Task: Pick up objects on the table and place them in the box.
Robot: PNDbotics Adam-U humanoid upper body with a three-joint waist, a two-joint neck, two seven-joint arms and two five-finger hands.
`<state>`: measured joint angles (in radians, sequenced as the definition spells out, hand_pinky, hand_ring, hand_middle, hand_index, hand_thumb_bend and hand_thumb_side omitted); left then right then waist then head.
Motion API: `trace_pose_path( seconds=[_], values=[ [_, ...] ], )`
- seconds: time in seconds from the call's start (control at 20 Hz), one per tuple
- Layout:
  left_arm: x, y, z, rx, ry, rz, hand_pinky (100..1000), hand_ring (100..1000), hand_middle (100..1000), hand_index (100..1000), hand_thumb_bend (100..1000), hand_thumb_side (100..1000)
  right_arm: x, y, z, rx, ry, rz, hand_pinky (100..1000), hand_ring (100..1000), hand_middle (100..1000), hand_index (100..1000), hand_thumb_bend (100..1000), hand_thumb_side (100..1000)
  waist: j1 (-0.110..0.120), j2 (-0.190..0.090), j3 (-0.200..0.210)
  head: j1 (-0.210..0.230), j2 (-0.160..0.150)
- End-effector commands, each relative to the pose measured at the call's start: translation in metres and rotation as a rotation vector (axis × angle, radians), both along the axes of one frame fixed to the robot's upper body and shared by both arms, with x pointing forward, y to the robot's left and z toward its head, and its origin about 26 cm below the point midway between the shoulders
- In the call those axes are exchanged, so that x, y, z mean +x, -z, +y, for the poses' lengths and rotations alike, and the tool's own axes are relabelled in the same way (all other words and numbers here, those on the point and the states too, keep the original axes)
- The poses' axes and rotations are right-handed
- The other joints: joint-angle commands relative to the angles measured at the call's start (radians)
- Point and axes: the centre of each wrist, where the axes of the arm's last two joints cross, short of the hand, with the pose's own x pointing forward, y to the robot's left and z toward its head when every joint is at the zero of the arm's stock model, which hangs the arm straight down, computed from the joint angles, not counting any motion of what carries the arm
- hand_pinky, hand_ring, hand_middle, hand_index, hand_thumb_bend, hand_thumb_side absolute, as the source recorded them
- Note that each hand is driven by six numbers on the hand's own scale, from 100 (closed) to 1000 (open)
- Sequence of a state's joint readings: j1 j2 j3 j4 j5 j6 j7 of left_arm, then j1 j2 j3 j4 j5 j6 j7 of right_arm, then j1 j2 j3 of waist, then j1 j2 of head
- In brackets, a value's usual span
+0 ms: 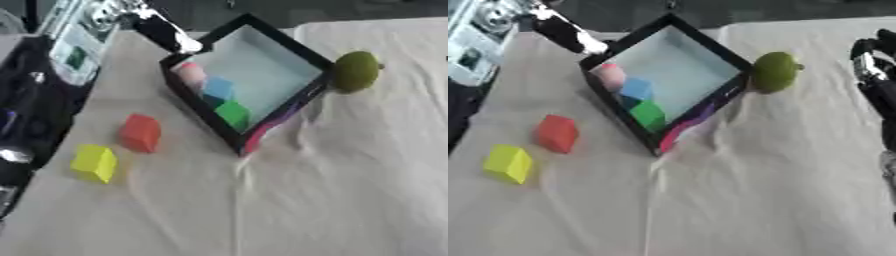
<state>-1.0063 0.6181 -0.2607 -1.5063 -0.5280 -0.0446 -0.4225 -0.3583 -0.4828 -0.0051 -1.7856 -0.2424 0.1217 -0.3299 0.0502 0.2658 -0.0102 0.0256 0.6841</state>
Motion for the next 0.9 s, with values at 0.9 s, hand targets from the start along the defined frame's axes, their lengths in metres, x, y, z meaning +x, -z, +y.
trace_pose_path(
  seconds=[0.9],
  values=[
    [-0.113,0.013,0.085,0.184,-0.027,0.279,858,890,818,884,547,457,-0.001,0.001,-0.016,-0.035,0.017,0.057,894,845,870,906,315,418,0.007,-0.030,0.018,0.014,0.026]
  ],
)
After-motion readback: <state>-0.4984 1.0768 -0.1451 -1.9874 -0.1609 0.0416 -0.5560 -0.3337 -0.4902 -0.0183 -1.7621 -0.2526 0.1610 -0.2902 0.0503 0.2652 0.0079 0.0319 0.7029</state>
